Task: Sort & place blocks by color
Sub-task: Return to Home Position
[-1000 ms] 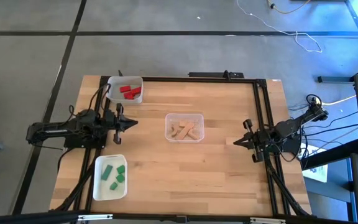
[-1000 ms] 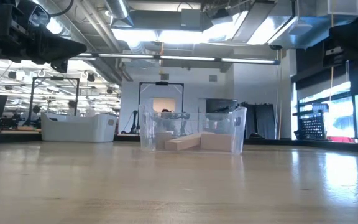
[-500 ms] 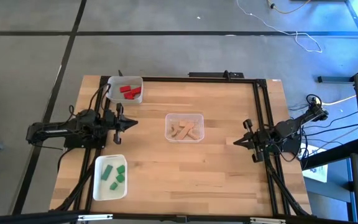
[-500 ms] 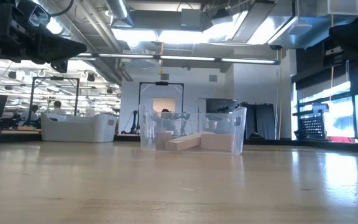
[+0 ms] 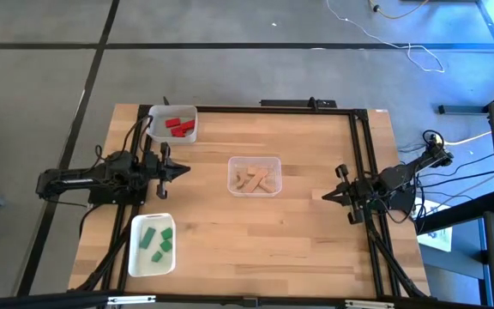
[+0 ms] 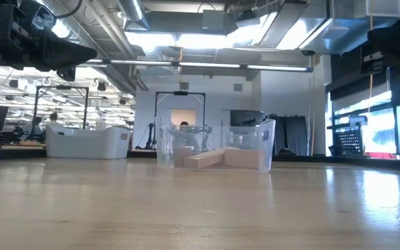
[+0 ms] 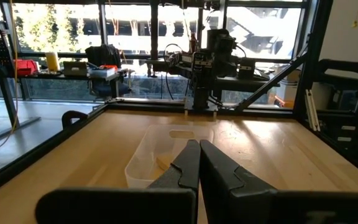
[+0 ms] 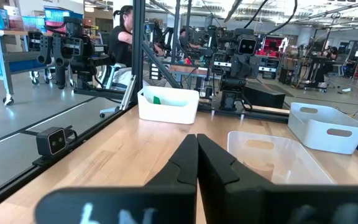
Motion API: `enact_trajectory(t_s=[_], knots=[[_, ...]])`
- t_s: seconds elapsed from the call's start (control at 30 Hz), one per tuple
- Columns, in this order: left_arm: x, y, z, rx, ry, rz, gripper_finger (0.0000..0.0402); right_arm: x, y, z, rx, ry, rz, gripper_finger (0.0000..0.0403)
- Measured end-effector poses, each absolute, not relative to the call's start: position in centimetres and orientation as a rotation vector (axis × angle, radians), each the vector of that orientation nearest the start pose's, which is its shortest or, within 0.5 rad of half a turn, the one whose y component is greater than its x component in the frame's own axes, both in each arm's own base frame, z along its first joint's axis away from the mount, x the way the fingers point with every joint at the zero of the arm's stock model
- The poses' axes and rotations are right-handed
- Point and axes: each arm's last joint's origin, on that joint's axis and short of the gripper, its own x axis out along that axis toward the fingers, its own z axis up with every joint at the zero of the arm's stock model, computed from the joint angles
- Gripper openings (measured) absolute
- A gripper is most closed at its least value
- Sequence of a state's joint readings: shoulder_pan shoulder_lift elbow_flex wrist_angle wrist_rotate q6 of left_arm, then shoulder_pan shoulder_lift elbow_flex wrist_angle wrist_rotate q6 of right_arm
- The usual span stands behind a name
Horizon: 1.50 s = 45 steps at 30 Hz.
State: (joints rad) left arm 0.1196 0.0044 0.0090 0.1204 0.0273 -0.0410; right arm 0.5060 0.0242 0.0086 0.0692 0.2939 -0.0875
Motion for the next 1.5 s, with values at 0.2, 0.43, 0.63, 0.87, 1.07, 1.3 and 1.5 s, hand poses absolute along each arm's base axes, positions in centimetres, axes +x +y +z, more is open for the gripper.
enact_trajectory(t_s=[0.2, 0.43, 0.63, 0.87, 1.07, 1.3, 1.5], knots=[[9.61, 1.07, 17.78, -0.032, -0.126, 0.089, 0.0000, 8.92, 3.98, 17.12, -0.066, -0.059, 0.210, 0.0003], [9.61, 1.07, 17.78, -0.032, -0.126, 0.090, 0.0000, 8.92, 3.98, 17.12, -0.066, -0.059, 0.210, 0.0007], [9.61, 1.07, 17.78, -0.032, -0.127, 0.089, 0.0000, 8.92, 3.98, 17.12, -0.066, -0.059, 0.210, 0.0008], [9.61, 1.07, 17.78, -0.032, -0.126, 0.090, 0.0000, 8.92, 3.98, 17.12, -0.066, -0.059, 0.209, 0.0008], [9.61, 1.07, 17.78, -0.032, -0.127, 0.090, 0.0000, 8.92, 3.98, 17.12, -0.066, -0.059, 0.209, 0.0008], [9.61, 1.07, 17.78, -0.032, -0.126, 0.089, 0.0000, 8.92, 3.98, 17.12, -0.066, -0.059, 0.210, 0.0008], [9.61, 1.07, 17.78, -0.032, -0.127, 0.090, 0.0000, 8.92, 3.98, 17.12, -0.066, -0.059, 0.209, 0.0008]])
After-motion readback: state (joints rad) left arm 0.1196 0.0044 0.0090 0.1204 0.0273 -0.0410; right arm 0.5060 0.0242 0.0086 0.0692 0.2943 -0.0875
